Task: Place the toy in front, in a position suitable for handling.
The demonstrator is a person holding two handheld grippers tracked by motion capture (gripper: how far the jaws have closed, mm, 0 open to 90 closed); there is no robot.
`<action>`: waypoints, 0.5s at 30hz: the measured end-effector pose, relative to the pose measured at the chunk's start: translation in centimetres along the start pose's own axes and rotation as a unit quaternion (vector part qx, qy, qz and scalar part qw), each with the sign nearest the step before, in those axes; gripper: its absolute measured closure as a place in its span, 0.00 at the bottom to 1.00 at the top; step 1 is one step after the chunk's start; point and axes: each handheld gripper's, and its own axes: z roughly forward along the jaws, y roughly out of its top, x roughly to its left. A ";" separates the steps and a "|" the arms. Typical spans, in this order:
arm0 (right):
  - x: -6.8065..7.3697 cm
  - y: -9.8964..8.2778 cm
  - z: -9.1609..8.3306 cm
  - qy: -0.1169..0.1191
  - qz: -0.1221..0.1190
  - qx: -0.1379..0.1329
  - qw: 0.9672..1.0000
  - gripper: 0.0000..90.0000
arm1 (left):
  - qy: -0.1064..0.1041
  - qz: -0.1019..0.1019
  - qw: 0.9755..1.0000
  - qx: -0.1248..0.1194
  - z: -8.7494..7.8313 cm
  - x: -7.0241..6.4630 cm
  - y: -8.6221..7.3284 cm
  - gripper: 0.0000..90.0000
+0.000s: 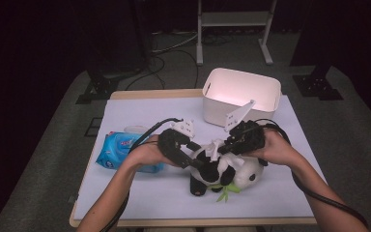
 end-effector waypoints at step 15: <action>-0.5 0.8 0.8 0.005 -0.002 0.011 1.000 0.90 | -0.008 -0.010 1.000 -0.005 0.1 0.1 -0.6 0.44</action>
